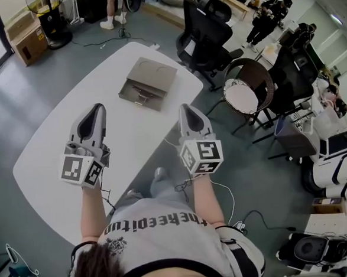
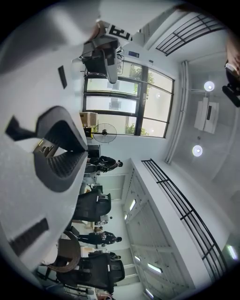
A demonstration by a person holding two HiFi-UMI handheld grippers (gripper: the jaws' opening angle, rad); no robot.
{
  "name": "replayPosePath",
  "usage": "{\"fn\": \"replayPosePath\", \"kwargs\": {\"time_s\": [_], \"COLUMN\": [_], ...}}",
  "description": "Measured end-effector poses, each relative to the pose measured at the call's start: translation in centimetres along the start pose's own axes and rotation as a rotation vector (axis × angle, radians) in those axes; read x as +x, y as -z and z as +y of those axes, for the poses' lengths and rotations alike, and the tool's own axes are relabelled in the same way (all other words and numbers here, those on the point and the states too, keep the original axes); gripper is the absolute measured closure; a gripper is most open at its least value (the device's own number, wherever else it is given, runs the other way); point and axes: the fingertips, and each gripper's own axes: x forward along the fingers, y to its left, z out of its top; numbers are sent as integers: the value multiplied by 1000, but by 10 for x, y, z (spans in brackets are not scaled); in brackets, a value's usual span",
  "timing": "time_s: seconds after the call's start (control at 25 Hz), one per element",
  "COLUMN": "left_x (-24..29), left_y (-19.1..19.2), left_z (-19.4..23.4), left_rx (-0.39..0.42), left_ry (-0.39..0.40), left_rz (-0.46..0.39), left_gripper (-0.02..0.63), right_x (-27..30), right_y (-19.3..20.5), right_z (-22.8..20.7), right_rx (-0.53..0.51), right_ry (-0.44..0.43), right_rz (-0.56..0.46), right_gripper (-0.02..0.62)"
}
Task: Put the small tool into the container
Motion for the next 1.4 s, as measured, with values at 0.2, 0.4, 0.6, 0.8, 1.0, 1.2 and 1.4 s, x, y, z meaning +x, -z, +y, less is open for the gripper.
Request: {"fn": "replayPosePath", "kwargs": {"time_s": [0.2,0.4,0.6,0.8,1.0,1.2,1.4], "left_x": [-3,-4,-7,-9,-9,-10,-10], "left_y": [-5,-8,-9,-11,-10,-8,-8], "left_z": [-8,-13,-14,-13,-16,-14,-8], "left_rx": [-1,-5,-15,-19,-18,-13,-14], "left_ry": [13,26,27,29,29,23,11], "left_rz": [-12,-24,-26,-28,-26,-26,-27], "left_gripper": [589,589,589,589,589,589,589], "right_x": [-23,-39,-51,-57,-61,-62,-60], "right_y": [-18,-29,-36,-41,-41,-39,-40], "right_z": [-3,-7,-6,-4,-7,-5,-4], "right_rx": [4,1,2,4,10,15,18], "right_ry": [29,54,66,80,90,92,100], "right_rz": [-54,-93,-126,-155,-159,-156,-162], "right_gripper": [592,592,592,592,592,592,592]}}
